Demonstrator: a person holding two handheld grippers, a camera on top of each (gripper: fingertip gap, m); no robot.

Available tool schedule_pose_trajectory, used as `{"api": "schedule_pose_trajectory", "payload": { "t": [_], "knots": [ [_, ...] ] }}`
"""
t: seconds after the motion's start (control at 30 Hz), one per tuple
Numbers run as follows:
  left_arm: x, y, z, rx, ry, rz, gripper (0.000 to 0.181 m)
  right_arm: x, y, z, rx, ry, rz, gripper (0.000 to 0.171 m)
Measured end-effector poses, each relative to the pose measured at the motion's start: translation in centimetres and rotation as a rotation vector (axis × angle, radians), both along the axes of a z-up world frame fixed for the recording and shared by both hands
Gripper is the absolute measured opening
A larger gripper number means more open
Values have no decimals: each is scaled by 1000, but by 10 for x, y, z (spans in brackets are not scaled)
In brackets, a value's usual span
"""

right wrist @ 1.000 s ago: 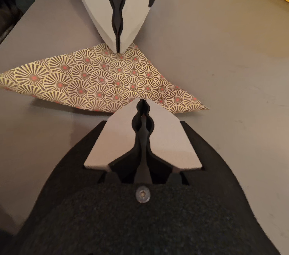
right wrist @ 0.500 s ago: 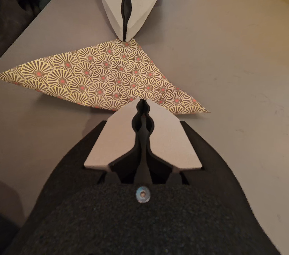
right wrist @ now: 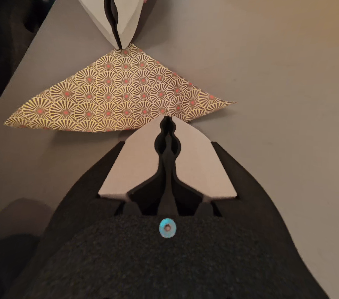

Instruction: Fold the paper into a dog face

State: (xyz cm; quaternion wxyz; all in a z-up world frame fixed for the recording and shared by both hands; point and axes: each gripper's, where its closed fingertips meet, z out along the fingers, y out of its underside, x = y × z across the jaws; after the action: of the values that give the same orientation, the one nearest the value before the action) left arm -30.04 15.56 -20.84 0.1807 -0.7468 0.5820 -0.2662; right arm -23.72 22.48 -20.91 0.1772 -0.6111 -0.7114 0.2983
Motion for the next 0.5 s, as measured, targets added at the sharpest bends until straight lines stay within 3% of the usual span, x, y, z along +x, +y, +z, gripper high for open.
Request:
{"api": "schedule_pose_trajectory", "payload": {
  "t": [0.03, 0.17, 0.3, 0.5],
  "knots": [
    [0, 0, 0, 2, 2, -1, 0, -1, 1, 1, 26, 4, 17, 0],
    [0, 0, 0, 5, 8, -5, 0, -4, -13, 22, 35, 124, 163, 0],
    [-1, -1, 0, -4, 19, -19, 0, -2, -15, 12, 120, 132, 330, 0],
    [-1, -1, 0, -16, 20, -17, 0, -18, 6, 0, 123, 98, 311, 0]
  ]
}}
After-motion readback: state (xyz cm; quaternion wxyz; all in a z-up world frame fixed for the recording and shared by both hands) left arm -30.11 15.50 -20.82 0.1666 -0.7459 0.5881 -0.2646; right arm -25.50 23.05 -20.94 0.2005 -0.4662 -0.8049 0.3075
